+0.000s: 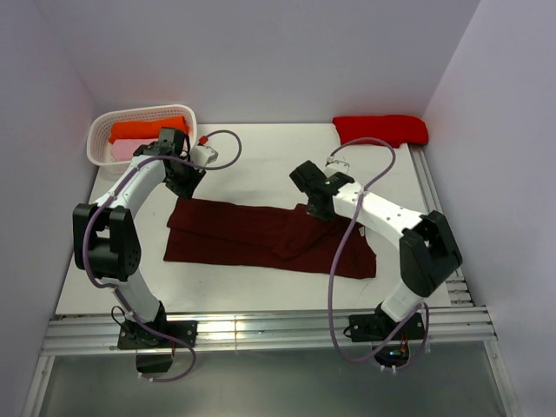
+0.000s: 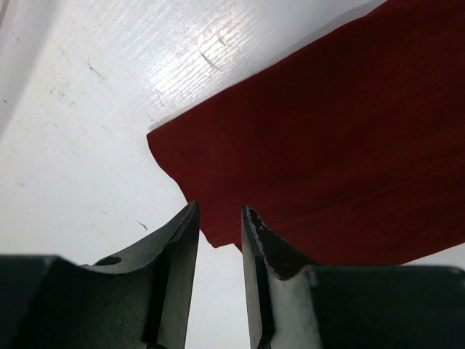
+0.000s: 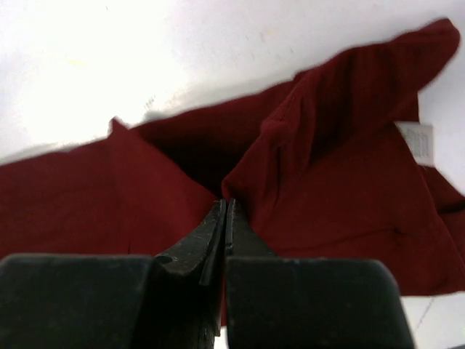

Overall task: Roll the t-shirts
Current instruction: Fold the tshirt

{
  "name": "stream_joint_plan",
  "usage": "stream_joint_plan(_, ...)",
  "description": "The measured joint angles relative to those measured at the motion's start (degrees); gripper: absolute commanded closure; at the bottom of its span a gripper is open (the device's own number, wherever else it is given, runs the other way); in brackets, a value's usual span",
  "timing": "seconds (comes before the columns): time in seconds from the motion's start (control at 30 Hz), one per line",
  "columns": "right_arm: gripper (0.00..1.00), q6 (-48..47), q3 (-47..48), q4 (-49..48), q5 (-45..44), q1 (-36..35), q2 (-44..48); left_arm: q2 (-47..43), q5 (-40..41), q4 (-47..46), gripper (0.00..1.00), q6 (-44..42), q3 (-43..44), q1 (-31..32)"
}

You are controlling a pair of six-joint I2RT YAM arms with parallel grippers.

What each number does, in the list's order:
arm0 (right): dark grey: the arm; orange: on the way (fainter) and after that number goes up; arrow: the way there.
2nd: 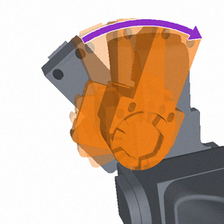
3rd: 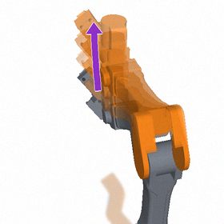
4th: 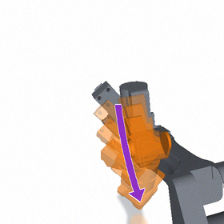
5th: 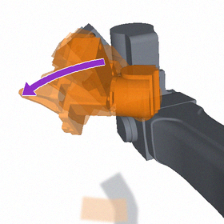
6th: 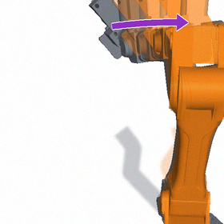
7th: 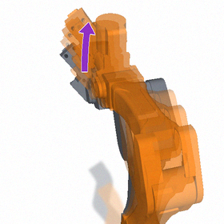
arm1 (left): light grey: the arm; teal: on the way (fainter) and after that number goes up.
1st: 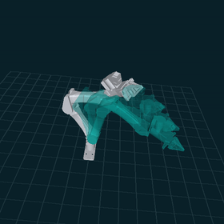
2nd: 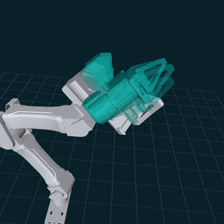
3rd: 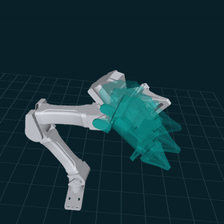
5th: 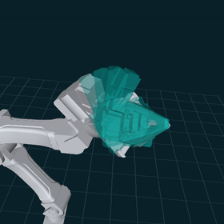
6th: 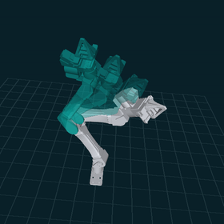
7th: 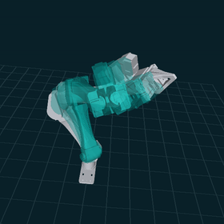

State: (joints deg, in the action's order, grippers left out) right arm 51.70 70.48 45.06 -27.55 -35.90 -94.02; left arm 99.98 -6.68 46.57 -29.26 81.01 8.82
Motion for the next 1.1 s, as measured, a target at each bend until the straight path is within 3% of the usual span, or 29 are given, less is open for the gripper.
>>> stream_joint_plan(0.47, 0.99, 8.61, -17.64, -0.37, -0.37, -4.02, 12.04, 0.00, 0.00, -0.26, 0.66, 0.00, -0.44, 0.00)
stream_joint_plan(0.73, 0.62, 13.79, -26.32, -0.33, 0.63, -4.76, 17.77, 0.02, -0.09, -0.28, 0.66, 0.00, -0.44, 0.00)
stream_joint_plan(0.9, 0.55, 14.32, -25.42, -0.22, 1.22, -5.14, 20.55, 0.02, -0.17, -0.28, 0.66, 0.00, -0.44, 0.00)
stream_joint_plan(1.1, 0.48, 11.41, -16.17, -0.35, 0.98, -4.79, 18.38, 0.02, -0.20, -0.28, 0.65, 0.00, -0.44, 0.00)
